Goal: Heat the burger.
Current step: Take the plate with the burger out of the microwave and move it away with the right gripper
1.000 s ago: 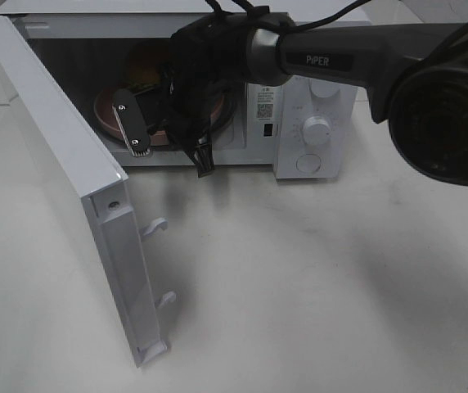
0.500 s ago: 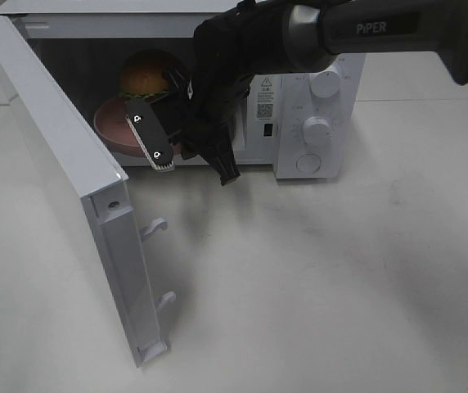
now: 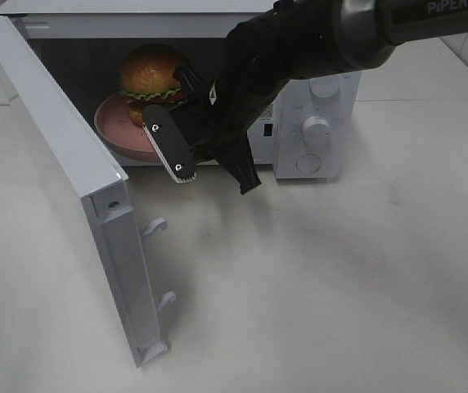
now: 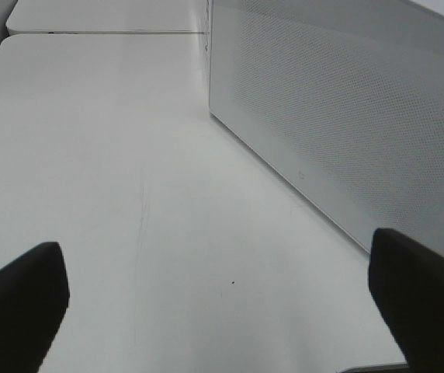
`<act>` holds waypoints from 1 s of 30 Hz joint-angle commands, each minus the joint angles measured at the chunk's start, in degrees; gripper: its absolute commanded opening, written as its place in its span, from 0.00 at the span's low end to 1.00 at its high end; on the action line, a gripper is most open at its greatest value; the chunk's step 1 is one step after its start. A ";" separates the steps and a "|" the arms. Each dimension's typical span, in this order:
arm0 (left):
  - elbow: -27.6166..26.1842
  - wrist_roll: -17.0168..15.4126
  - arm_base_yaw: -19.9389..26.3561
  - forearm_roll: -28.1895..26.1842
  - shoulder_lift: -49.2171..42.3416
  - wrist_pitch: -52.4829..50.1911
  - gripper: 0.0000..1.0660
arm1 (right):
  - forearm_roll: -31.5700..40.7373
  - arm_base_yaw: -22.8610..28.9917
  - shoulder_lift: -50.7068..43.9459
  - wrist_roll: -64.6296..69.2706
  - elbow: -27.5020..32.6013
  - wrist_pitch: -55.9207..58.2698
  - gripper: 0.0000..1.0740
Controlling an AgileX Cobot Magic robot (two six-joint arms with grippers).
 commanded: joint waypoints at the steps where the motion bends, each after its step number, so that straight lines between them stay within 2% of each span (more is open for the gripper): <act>1: 0.34 -0.06 0.06 -0.29 -1.20 -0.17 0.97 | -0.06 -0.40 -3.67 -2.46 1.60 -4.47 0.00; 10: 0.34 -0.06 0.06 -0.29 -1.20 -0.17 0.97 | 4.07 -0.97 -9.57 -7.91 8.65 -4.58 0.00; 20: 0.34 -0.06 0.06 -0.29 -1.20 -0.17 0.97 | 4.35 -0.97 -16.56 -9.74 15.76 -4.93 0.00; 30: 0.34 -0.06 0.06 -0.29 -1.20 -0.17 0.97 | 4.35 -0.97 -27.44 -9.80 27.85 -4.87 0.00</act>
